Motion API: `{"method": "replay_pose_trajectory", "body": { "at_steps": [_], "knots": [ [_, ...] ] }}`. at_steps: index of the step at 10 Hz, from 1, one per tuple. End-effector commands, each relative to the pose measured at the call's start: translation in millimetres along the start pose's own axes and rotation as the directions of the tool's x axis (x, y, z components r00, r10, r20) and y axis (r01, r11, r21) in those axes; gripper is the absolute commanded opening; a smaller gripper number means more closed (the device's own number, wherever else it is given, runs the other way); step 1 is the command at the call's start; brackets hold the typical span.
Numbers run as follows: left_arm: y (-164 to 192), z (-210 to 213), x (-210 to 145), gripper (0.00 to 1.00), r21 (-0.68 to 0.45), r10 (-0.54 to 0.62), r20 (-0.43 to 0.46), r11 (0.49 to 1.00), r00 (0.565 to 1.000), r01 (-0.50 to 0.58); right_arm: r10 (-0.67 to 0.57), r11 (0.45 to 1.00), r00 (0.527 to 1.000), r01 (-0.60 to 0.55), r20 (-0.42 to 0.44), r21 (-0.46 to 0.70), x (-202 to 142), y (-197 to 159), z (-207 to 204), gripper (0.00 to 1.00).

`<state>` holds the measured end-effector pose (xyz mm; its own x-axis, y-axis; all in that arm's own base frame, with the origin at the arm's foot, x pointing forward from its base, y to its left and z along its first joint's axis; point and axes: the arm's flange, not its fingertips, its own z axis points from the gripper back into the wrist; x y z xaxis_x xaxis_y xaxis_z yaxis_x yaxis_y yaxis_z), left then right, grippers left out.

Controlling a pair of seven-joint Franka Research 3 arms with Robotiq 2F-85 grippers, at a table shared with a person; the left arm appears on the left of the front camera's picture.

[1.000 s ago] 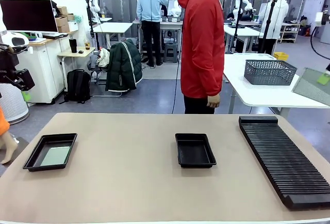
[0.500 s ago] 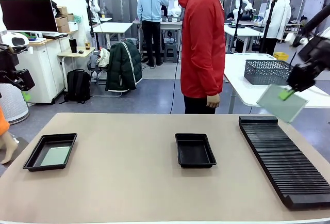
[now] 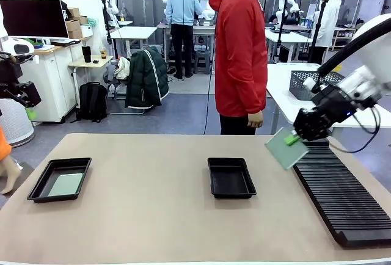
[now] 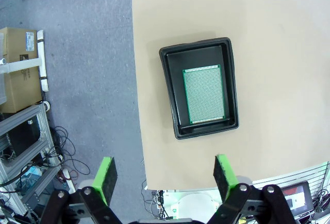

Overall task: Inspect and transfer BCBs to ESD trays.
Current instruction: Pick up the Blank PCB from the PCB Rack and place it in the right ESD tray.

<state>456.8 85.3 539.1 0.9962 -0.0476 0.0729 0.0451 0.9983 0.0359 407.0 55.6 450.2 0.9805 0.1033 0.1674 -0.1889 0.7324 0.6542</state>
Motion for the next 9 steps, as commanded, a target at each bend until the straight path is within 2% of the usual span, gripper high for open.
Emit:
{"method": "replay_pose_trajectory", "body": {
  "at_steps": [1,3,6,9],
  "knots": [
    [0,0,0,1.00,0.000,0.001,-0.001,1.000,1.000,-0.001,-0.051,0.998,0.993,0.048,0.102,0.036,-2,7,-38,0.02],
    [0,0,0,1.00,0.000,0.001,-0.001,1.000,1.000,-0.001,-0.112,0.992,0.984,0.102,0.136,0.072,-3,1,-77,0.02],
    [0,0,0,1.00,0.000,0.001,-0.001,1.000,1.000,-0.001,-0.163,0.984,0.967,0.144,0.198,0.106,1,-12,-114,0.02],
    [0,0,0,1.00,0.000,0.001,-0.001,1.000,1.000,-0.001,-0.179,0.977,0.963,0.150,0.202,0.149,14,-29,-142,0.02]
  ]
}}
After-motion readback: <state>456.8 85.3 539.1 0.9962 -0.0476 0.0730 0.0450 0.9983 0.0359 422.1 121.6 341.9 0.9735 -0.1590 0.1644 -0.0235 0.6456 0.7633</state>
